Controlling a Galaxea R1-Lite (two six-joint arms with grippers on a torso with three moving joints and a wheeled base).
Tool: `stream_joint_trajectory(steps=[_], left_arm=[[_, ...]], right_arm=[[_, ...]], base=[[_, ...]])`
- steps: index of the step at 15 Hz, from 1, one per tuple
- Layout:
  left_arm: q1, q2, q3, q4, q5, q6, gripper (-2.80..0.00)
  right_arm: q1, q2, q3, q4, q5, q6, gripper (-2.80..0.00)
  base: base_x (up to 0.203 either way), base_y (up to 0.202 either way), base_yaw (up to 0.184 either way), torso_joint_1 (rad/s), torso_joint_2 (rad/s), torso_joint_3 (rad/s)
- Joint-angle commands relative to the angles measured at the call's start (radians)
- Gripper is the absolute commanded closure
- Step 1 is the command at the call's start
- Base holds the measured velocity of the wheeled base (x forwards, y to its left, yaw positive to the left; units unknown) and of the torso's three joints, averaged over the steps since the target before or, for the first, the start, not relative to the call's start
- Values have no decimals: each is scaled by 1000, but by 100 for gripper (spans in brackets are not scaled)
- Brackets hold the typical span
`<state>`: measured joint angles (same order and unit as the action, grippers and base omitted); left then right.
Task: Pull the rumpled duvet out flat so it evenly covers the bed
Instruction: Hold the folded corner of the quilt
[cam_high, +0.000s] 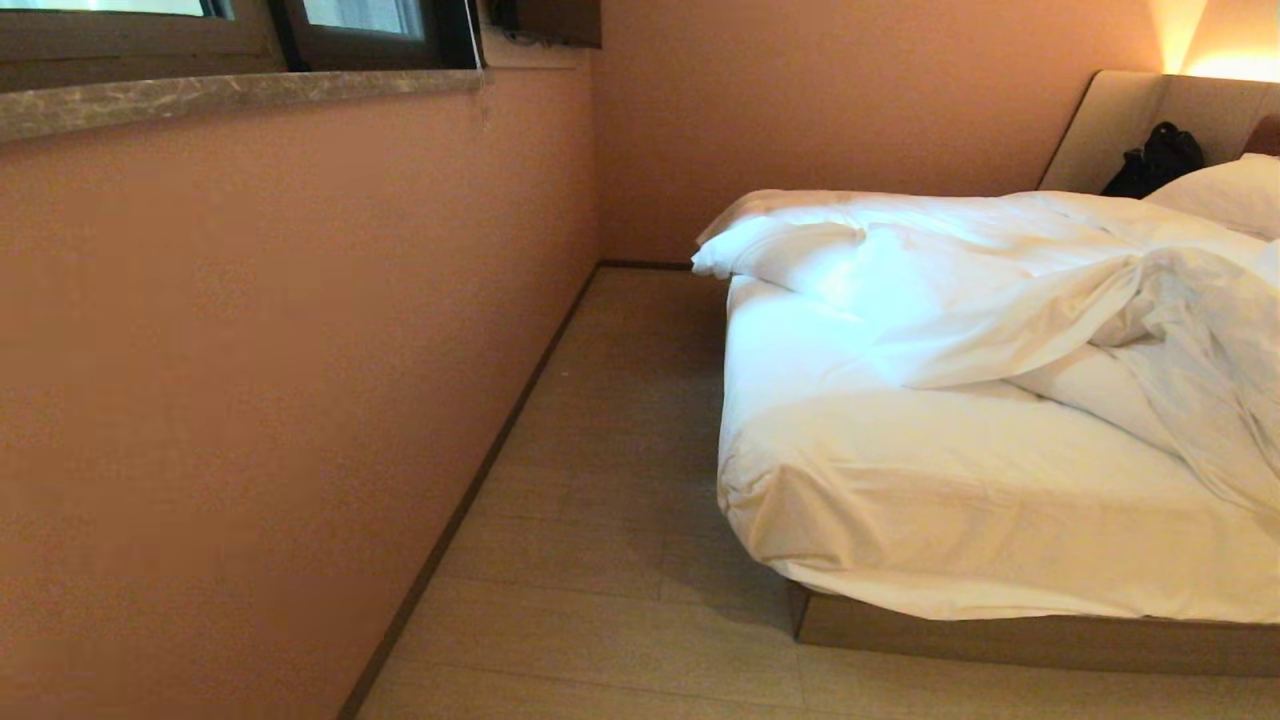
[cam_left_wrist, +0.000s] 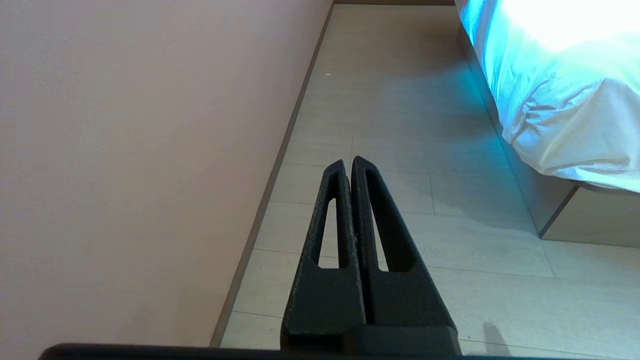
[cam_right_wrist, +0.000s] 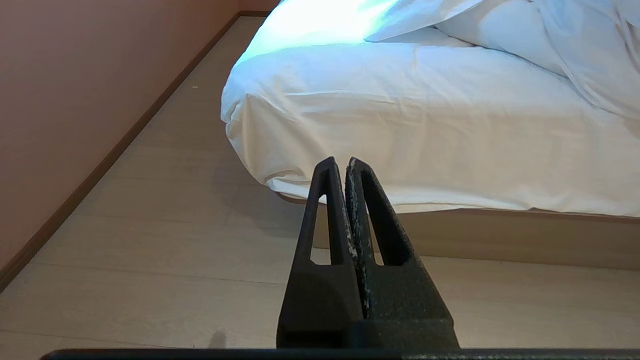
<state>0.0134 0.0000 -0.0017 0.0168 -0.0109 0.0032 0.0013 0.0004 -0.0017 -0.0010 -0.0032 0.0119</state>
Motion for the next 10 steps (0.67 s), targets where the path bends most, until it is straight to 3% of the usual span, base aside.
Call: stream_joint_trajectory(steps=[1, 10], left_arm=[[0, 0, 0, 0, 0, 0, 0], [0, 1, -1, 0, 0, 0, 0]], right_arm=[[0, 0, 0, -1, 0, 0, 0], [0, 0, 0, -1, 0, 0, 0]], base=[[0, 0, 0, 0, 0, 0], [0, 0, 0, 0, 0, 0]])
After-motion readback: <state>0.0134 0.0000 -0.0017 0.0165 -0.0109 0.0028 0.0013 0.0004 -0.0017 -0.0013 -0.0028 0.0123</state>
